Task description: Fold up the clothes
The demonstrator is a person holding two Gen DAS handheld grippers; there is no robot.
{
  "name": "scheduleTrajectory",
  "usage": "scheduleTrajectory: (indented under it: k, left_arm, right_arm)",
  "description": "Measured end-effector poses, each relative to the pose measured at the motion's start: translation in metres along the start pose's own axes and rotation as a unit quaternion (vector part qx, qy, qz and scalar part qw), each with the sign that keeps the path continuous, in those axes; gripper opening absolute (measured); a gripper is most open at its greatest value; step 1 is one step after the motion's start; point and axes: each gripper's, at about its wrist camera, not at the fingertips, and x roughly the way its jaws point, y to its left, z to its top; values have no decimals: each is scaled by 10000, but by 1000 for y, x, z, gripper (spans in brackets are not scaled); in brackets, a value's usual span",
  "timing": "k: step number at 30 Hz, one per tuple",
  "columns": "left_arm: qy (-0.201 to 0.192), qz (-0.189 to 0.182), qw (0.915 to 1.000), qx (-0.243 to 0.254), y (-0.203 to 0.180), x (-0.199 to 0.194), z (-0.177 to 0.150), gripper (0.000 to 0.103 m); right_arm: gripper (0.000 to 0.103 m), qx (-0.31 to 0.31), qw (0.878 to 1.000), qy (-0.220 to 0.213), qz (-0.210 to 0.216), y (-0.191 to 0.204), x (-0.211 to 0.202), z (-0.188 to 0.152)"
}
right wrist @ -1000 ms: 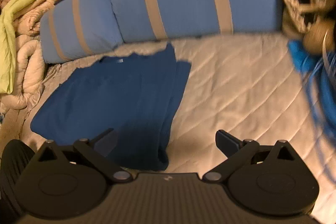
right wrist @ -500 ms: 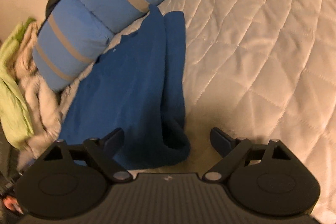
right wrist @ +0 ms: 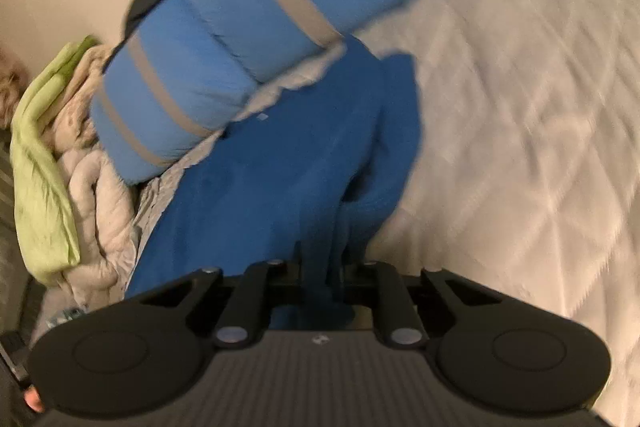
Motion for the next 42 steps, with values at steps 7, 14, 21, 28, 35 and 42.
scheduleTrajectory:
  k: [7, 14, 21, 28, 35, 42]
  left_arm:
    - [-235, 320, 9991, 168, -8, -6, -3, 84]
    - [-471, 132, 9983, -311, 6, -15, -3, 84]
    - [-606, 30, 9978, -281, 16, -39, -13, 84]
    - [-606, 457, 9971, -104, 26, -65, -31, 84]
    - [-607, 666, 9955, -308, 41, -78, -36, 84]
    - [-564, 710, 9948, -471, 52, -77, -41, 84]
  right_arm:
    - [13, -1073, 9939, -179, -186, 63, -4, 13]
    - [13, -1644, 9862, -147, -129, 114, 14, 17]
    - [13, -2136, 9752, -366, 446, 198, 62, 30]
    - [13, -3306, 9357, 165, 1220, 323, 145, -24]
    - [12, -3602, 9163, 1443, 994, 334, 244, -107]
    - [13, -3742, 9138, 1297, 899, 347, 236, -108]
